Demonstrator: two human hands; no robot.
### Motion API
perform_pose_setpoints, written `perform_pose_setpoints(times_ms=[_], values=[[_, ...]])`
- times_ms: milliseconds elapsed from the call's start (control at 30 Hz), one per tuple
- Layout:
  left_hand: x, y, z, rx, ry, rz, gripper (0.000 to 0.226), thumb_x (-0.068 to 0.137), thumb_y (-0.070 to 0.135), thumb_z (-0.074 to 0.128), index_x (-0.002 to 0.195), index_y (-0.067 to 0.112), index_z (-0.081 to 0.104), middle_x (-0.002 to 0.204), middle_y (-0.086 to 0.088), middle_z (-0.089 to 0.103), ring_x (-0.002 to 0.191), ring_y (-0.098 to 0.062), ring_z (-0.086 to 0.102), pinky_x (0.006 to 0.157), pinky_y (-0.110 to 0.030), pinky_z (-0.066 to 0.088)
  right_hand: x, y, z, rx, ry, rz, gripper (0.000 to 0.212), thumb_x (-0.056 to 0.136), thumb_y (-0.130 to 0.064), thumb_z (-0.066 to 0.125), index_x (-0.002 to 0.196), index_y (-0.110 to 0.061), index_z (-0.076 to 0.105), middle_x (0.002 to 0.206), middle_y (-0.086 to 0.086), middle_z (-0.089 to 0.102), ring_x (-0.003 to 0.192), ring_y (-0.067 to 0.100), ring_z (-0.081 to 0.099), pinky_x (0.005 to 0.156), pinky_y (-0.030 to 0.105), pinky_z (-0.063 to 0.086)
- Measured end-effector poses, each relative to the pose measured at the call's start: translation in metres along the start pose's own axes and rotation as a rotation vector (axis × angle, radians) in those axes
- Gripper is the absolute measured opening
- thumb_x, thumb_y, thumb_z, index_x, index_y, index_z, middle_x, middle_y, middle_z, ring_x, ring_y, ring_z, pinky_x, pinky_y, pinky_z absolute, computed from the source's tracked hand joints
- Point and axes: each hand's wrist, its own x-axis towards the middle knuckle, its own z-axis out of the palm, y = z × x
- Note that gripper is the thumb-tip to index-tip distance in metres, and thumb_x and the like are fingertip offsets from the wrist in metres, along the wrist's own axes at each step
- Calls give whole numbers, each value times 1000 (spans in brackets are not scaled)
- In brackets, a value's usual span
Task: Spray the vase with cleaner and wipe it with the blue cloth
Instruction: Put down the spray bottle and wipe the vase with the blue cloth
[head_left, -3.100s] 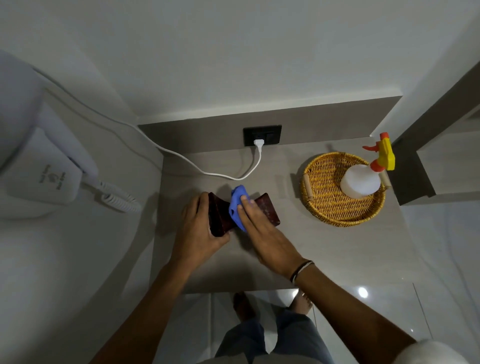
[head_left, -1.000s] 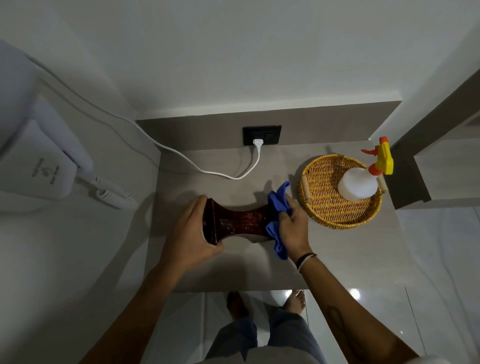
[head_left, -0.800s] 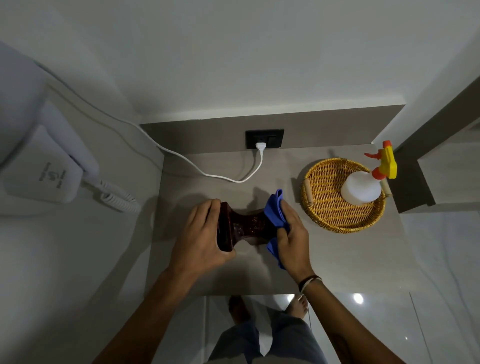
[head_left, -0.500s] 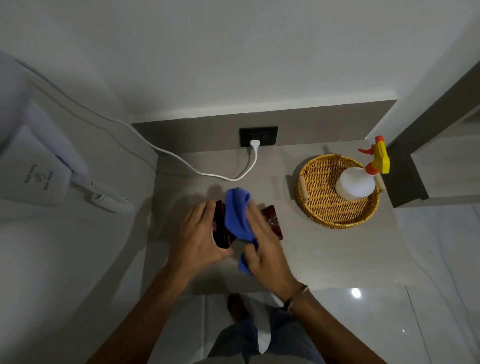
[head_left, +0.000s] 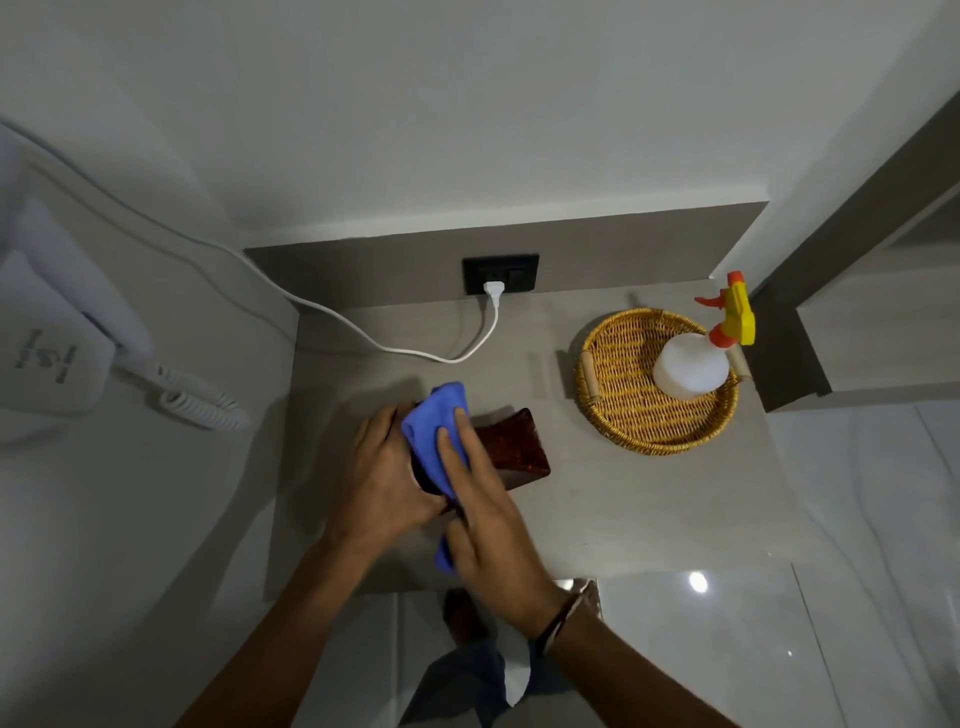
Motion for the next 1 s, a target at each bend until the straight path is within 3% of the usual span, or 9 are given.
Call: perform_pose_setpoints(times_ms=[100, 200, 367, 467, 533, 633, 767, 900, 1000], values=[[-3, -6, -1, -16, -4, -33, 85, 56, 41, 86, 129, 9, 57, 121, -16, 65, 112, -36, 63, 98, -38, 51, -2, 16, -3, -140, -54, -97, 88, 93, 4, 45, 171, -11, 9, 181, 12, -7, 169, 25, 7, 135, 23, 18], [-4, -6, -4, 46, -49, -59, 103, 49, 45, 84, 139, 3, 56, 128, -14, 61, 118, -37, 59, 95, -43, 53, 2, 61, -30, -296, -101, 77, 88, 100, 10, 53, 169, -17, 4, 177, 5, -13, 168, 25, -1, 136, 43, 23], [1, 10, -2, 71, -35, -30, 105, 47, 47, 82, 139, 5, 55, 127, -11, 61, 115, -36, 59, 96, -41, 50, 13, 62, -43, -222, -129, 216, 83, 98, 7, 57, 170, -8, 16, 180, 12, 0, 168, 31, 1, 135, 51, 18], [2, 9, -2, 39, -21, 14, 92, 50, 39, 94, 129, 4, 63, 119, -15, 68, 108, -39, 66, 95, -42, 52, 4, 19, -19, -56, -68, 25, 85, 97, 5, 49, 171, -11, 12, 181, 9, -6, 169, 22, 9, 134, 26, 23], [0, 6, -1, 18, -1, 70, 75, 61, 42, 87, 122, 2, 67, 114, -18, 72, 103, -41, 70, 94, -48, 56, -3, 9, -10, -1, -75, -73, 91, 93, 4, 49, 172, -14, 6, 181, 7, -12, 167, 20, 17, 128, 20, 32], [-2, 0, -4, 64, -21, 16, 84, 57, 47, 80, 126, 1, 64, 116, -16, 67, 106, -40, 66, 92, -46, 54, -5, 32, -16, -225, -130, -121, 90, 94, 10, 50, 171, -10, 7, 179, 13, -14, 169, 29, 9, 129, 28, 36], [-5, 4, -6, 95, -51, -64, 112, 47, 42, 93, 145, 6, 52, 134, -12, 60, 121, -34, 56, 100, -39, 49, -1, 91, -49, -540, -206, 134, 85, 108, -3, 53, 170, -14, -2, 176, 12, -22, 168, 31, -4, 136, 43, 23], [1, 13, -12, 101, -72, -86, 108, 49, 47, 91, 143, 13, 51, 131, -6, 59, 121, -30, 55, 96, -34, 46, -7, 115, -77, -491, -201, 247, 92, 102, 0, 61, 171, -13, 1, 180, 11, -5, 167, 27, 7, 132, 48, 33], [6, 13, -23, 129, -78, -75, 111, 49, 45, 93, 146, 11, 51, 135, -8, 59, 124, -33, 54, 98, -38, 48, -14, 108, -88, -219, 66, 280, 90, 93, 17, 56, 169, -6, 15, 176, 18, 20, 159, 33, 32, 128, 54, 37]])
